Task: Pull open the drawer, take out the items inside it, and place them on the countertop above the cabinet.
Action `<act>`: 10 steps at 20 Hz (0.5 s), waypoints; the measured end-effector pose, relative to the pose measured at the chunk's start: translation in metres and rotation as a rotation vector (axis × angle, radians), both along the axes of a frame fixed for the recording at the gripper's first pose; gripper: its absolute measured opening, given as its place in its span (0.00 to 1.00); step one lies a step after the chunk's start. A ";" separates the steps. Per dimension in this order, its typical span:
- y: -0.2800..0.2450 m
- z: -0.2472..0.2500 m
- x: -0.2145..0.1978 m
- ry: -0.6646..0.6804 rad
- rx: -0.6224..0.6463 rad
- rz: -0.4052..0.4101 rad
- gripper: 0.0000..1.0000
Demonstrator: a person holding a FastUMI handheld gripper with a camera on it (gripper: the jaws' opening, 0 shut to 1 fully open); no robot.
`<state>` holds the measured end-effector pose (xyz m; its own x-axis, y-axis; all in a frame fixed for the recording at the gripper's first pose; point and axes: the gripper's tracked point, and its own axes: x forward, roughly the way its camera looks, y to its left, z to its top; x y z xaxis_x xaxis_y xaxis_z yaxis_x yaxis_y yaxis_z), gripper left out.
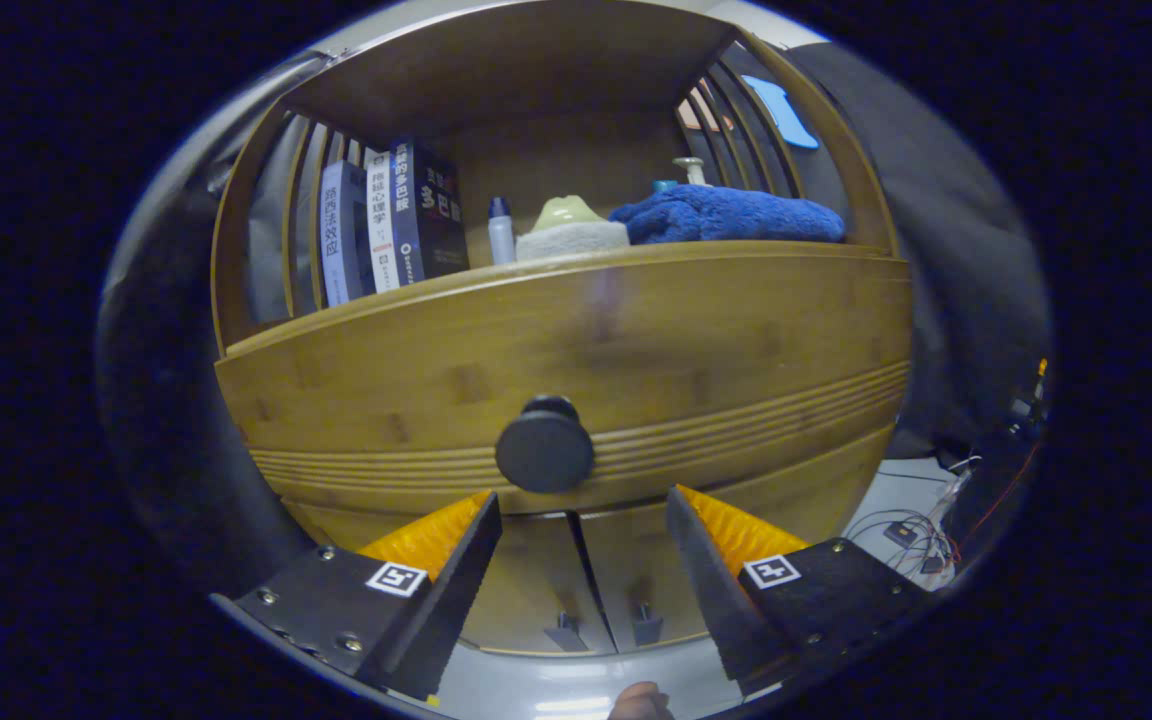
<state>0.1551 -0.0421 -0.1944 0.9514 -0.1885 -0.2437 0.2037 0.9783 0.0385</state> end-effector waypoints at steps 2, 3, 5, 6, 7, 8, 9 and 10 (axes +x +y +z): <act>0.001 0.001 -0.016 0.016 -0.008 0.000 0.99; -0.001 0.003 -0.024 0.019 -0.026 0.000 0.99; -0.005 0.017 -0.039 0.015 -0.073 -0.004 0.99; -0.003 0.027 -0.045 0.012 -0.081 0.005 0.99; 0.002 0.040 -0.053 0.000 -0.079 0.020 0.99; 0.008 0.059 -0.059 -0.016 -0.069 0.036 0.99; 0.012 0.080 -0.064 -0.042 -0.074 0.054 0.99; 0.014 0.102 -0.069 -0.064 -0.086 0.057 0.99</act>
<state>0.0866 -0.0280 -0.0926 0.9741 -0.1515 -0.1678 0.1476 0.9884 -0.0354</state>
